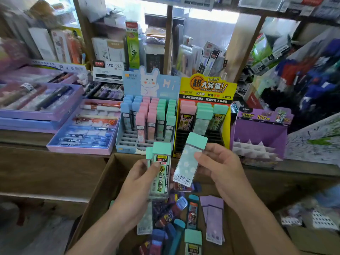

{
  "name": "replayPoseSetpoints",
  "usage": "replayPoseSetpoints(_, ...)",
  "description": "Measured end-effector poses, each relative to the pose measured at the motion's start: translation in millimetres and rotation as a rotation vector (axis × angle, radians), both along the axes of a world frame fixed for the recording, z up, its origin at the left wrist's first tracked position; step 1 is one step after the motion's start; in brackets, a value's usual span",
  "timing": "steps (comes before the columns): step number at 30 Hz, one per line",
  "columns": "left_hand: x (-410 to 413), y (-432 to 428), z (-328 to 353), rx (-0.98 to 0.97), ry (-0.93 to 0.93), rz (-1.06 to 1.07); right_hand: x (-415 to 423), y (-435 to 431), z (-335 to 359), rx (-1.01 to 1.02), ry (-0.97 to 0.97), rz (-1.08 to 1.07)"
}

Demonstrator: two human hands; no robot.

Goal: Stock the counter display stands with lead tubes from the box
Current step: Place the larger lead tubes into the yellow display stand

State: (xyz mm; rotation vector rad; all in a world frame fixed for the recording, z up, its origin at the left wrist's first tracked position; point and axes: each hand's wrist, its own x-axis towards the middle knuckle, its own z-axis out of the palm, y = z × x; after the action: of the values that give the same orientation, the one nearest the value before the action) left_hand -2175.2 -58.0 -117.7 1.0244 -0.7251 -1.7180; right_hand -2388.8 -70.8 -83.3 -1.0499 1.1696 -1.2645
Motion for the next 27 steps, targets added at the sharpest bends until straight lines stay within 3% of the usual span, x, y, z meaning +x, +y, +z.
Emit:
replayPoseSetpoints(5, 2.5, 0.1, -4.3, 0.005, -0.027, 0.098, -2.9, -7.5, 0.0, -0.022, -0.027, -0.109)
replayPoseSetpoints(12, 1.6, -3.1, -12.1, 0.030, 0.026, 0.137, -23.4, -26.2, 12.9, -0.143, 0.087, -0.295)
replayPoseSetpoints(21, 1.9, -3.4, -13.2, 0.036, 0.053, 0.158, -42.9, -65.1, 20.8, -0.382, 0.581, -0.412)
replayPoseSetpoints(27, 2.0, -3.0, -14.9, 0.048, 0.047, 0.165, -44.2, -79.2, 12.2, -0.375, 0.576, -0.399)
